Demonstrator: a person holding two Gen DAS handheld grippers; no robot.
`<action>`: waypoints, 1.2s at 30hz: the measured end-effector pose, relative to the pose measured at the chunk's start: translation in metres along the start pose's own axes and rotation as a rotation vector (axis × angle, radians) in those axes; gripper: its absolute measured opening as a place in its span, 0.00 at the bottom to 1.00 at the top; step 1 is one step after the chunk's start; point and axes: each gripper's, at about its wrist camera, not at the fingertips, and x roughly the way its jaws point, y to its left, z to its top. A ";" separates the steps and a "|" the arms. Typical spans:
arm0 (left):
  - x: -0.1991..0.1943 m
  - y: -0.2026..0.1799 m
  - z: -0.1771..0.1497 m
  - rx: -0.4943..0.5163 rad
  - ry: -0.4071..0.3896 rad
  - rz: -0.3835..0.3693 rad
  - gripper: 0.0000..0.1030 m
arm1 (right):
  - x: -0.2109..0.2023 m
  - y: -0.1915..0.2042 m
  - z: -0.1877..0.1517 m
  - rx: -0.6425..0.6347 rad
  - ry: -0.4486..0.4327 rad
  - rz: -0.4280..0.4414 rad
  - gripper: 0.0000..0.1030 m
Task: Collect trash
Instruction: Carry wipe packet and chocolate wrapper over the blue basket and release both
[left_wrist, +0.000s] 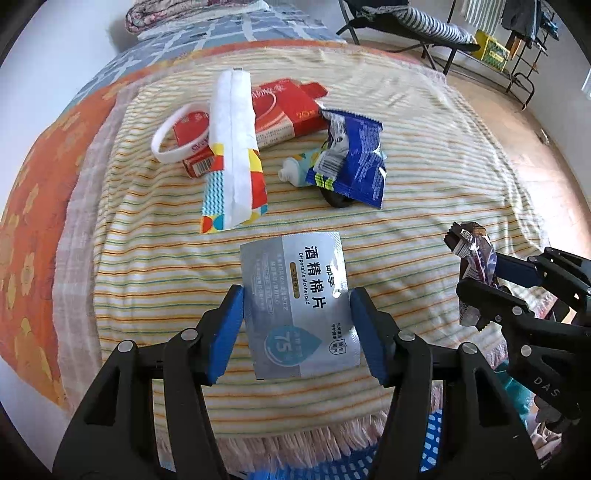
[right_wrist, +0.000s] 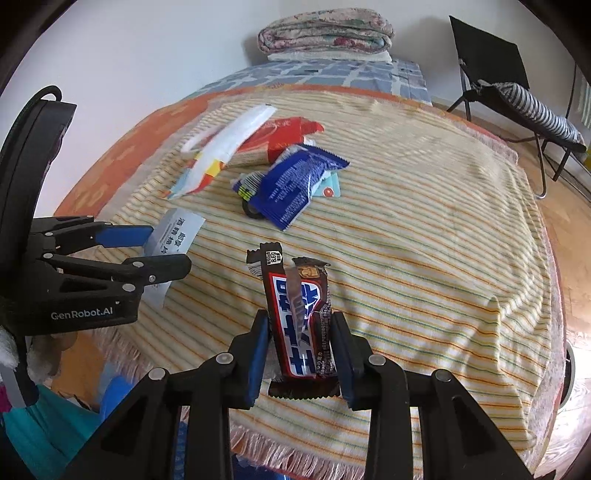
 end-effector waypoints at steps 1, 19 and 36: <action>-0.003 0.001 -0.001 -0.001 -0.007 0.000 0.58 | -0.002 0.001 0.000 -0.001 -0.003 0.000 0.32; -0.063 0.010 -0.047 0.007 -0.072 -0.058 0.58 | -0.051 0.035 -0.026 -0.011 -0.062 0.040 0.32; -0.084 0.000 -0.130 0.035 -0.039 -0.131 0.58 | -0.076 0.071 -0.085 -0.004 -0.057 0.065 0.33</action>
